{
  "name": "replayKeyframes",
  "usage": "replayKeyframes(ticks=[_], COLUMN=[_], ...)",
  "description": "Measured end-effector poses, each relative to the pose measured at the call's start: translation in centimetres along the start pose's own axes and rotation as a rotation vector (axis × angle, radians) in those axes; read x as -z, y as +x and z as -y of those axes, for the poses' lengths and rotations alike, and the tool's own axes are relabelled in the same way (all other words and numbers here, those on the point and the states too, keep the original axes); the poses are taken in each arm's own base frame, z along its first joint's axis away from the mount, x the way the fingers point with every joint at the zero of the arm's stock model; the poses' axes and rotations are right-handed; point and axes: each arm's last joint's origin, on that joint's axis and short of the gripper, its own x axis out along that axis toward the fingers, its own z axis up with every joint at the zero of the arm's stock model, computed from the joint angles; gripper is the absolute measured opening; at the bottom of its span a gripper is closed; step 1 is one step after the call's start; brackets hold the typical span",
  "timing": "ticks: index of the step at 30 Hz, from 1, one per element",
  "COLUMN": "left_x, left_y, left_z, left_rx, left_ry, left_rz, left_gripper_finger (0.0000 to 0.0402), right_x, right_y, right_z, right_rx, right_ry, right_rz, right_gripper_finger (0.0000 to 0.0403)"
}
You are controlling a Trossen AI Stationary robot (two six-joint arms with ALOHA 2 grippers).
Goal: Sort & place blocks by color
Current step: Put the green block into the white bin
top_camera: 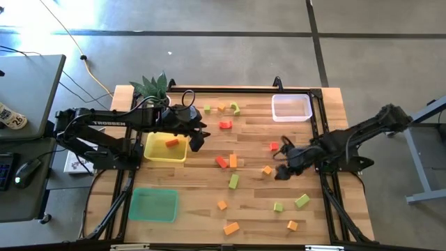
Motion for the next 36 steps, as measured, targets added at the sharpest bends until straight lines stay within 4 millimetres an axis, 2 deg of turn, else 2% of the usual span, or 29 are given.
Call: replayKeyframes(ticks=[9,23,36], left_x=[0.0,0.0,-0.1], left_y=[0.0,0.0,0.0], left_z=[0.0,0.0,0.0], left_rx=[-0.002,-0.002,-0.019], left_ry=[0.107,0.175,0.175], left_rz=[0.001,0.002,0.009], left_gripper_finger=[0.0195,0.0195,0.0195], right_x=[2.3,5.1,5.6], right_y=[4.0,8.0,11.5], right_z=[-0.3,-0.7,-0.3], right_rx=[0.155,0.202,0.263], right_ry=[0.249,0.427,0.497], right_rz=[-0.09,-0.109,-0.101], right_gripper_finger=[0.0259,0.0259,0.0259])
